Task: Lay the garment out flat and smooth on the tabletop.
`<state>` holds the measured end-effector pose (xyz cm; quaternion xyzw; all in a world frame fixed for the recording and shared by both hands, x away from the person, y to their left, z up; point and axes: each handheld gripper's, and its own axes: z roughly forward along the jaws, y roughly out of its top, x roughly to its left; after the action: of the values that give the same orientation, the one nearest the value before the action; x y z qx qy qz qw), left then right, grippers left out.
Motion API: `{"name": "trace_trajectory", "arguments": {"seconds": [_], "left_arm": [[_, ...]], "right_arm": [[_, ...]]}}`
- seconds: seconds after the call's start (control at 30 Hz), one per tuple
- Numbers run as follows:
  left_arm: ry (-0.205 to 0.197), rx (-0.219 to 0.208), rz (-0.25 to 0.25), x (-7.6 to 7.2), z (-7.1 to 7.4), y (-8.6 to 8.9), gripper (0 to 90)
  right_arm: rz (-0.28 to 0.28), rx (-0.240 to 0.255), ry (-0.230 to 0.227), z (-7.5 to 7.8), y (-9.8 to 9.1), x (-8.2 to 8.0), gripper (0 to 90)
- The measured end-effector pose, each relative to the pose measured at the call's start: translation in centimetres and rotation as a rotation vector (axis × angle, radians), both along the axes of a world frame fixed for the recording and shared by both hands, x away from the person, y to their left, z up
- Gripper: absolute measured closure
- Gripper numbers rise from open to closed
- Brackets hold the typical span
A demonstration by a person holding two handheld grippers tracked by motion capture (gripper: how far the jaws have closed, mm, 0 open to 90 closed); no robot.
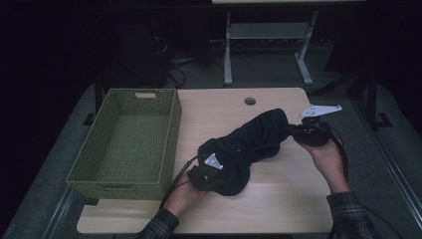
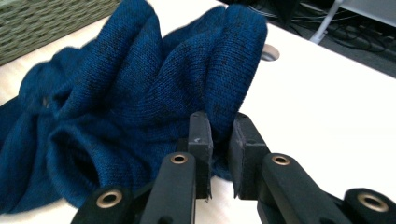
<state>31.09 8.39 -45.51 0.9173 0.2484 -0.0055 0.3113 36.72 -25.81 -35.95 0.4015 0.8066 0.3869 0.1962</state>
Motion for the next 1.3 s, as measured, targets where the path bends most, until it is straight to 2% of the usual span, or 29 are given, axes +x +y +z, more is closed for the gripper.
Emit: {"name": "trace_trajectory", "arguments": {"seconds": [0.2,0.23,0.3,0.33,0.5,0.7,0.83,0.97,1.1,1.3], "left_arm": [[0.006,0.008,-0.006,0.0,0.1,0.0,90.0],[0.007,0.007,-0.005,0.0,0.1,0.0,90.0],[0.008,0.006,-0.005,0.0,0.1,0.0,90.0],[0.004,0.008,-0.007,0.0,0.1,0.0,90.0],[0.006,0.011,-0.01,0.0,0.1,0.0,90.0],[0.007,0.003,-0.004,0.0,0.0,0.0,90.0],[0.008,-0.002,-0.002,0.0,0.0,0.0,90.0],[0.005,-0.003,-0.001,0.0,0.0,0.0,90.0],[0.006,0.002,-0.006,0.0,0.0,0.1,90.0],[0.001,0.001,-0.005,0.0,0.0,0.1,90.0]], "right_arm": [[-0.031,-0.002,-0.006,0.8,-0.2,2.1,81.1],[-0.036,-0.006,-0.004,0.9,-0.3,2.5,82.1],[-0.055,-0.021,-0.013,0.8,-0.3,3.3,90.0],[-0.068,-0.024,-0.022,0.6,-0.4,3.6,90.0],[-0.078,-0.033,0.053,-1.1,-0.9,5.6,90.0],[-0.08,-0.035,0.101,-2.9,-1.4,6.1,89.9],[-0.073,-0.036,0.093,-3.3,-1.5,4.9,89.5],[-0.043,-0.038,0.11,-3.4,-1.1,3.1,76.1],[-0.005,-0.029,0.109,-3.3,-0.4,1.1,69.1],[0.039,0.0,0.096,-3.8,1.1,-1.7,68.5]]}}
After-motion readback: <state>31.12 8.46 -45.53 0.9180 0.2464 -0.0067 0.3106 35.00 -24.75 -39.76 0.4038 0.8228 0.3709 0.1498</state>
